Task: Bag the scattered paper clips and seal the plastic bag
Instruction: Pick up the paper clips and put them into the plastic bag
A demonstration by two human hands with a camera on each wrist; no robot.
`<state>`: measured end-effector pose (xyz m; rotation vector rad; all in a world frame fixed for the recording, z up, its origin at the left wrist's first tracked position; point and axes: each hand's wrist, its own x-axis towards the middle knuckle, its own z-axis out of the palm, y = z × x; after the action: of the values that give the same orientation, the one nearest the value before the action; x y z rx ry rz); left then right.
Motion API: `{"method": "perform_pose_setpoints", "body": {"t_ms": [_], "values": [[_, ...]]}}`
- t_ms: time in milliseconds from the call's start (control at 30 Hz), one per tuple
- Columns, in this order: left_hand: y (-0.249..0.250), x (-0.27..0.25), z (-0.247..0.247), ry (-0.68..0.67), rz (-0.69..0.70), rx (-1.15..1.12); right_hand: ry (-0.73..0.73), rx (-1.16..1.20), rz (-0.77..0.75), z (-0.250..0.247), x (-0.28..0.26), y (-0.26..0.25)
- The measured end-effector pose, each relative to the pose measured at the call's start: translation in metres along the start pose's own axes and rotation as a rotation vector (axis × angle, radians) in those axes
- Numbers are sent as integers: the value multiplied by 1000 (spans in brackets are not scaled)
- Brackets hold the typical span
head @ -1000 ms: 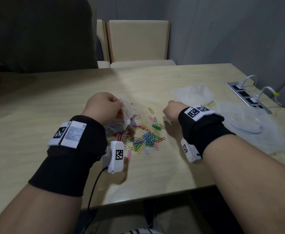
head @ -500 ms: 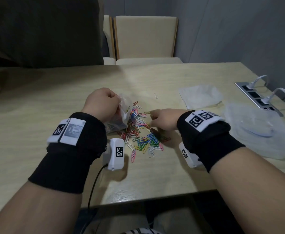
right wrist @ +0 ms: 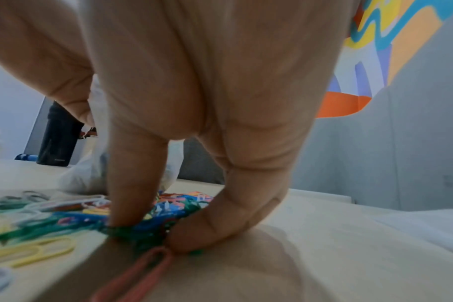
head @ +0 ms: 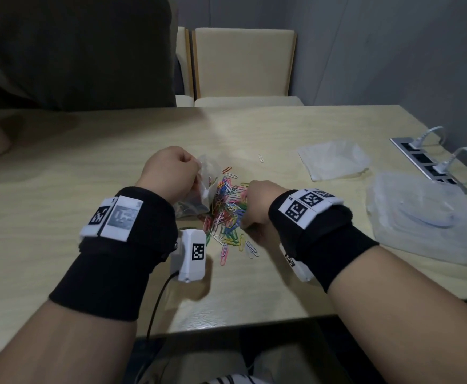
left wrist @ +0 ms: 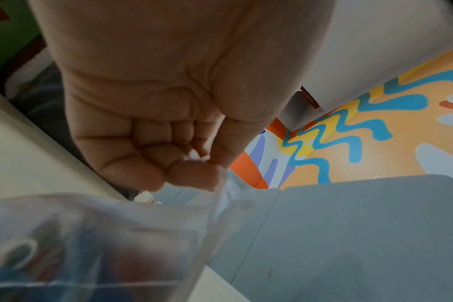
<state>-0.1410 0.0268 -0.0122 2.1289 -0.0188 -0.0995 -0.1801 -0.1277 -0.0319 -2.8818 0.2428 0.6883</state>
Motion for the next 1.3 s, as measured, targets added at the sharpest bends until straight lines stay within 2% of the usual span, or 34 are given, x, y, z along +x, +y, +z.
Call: {"method": "perform_pose_setpoints", "body": {"t_ms": [100,267,400,433,500,533,567,600,633,667,700,767,833,967,1033,1100,1200,1300], "values": [[-2,0,-3,1,3,5,16,77,4,-3,3,-6],[-6,0,-5,-15,6,-13,22,35,7,6,14,-12],[-8,1,-6,-13,10,-22,86,-137,8,5,21,-21],[-8,1,-7,-14,9,-25,49,-209,15,11,40,-19],[-9,2,-7,-18,14,-27,52,-239,71,49,136,13],[-9,2,-7,-21,19,-25,37,-173,53,57,166,23],[-10,3,-7,-22,23,-24,17,-36,48,56,172,28],[-10,3,-7,-22,27,-25,59,47,108,49,154,23],[-11,4,-7,-22,29,-25,124,54,121,31,110,12],[-11,4,-7,-22,31,-22,150,50,81,4,46,-9],[-11,5,-7,-20,33,-19,205,64,33,-5,24,-14],[-11,6,-7,-16,37,-16,277,152,43,-11,17,-9],[-11,6,-7,-14,41,-11,258,265,28,-15,17,-3],[-10,6,-5,-15,49,-2,235,971,-60,-30,9,3],[-9,6,-3,-11,55,8,177,1313,-110,-34,2,-3],[-7,5,-2,-10,70,31,92,1506,-138,-37,-4,-10],[-4,2,-1,-7,118,92,-3,1557,-122,-33,-5,-19],[-2,1,-1,6,149,132,-28,1484,-72,-30,-2,-25]]}}
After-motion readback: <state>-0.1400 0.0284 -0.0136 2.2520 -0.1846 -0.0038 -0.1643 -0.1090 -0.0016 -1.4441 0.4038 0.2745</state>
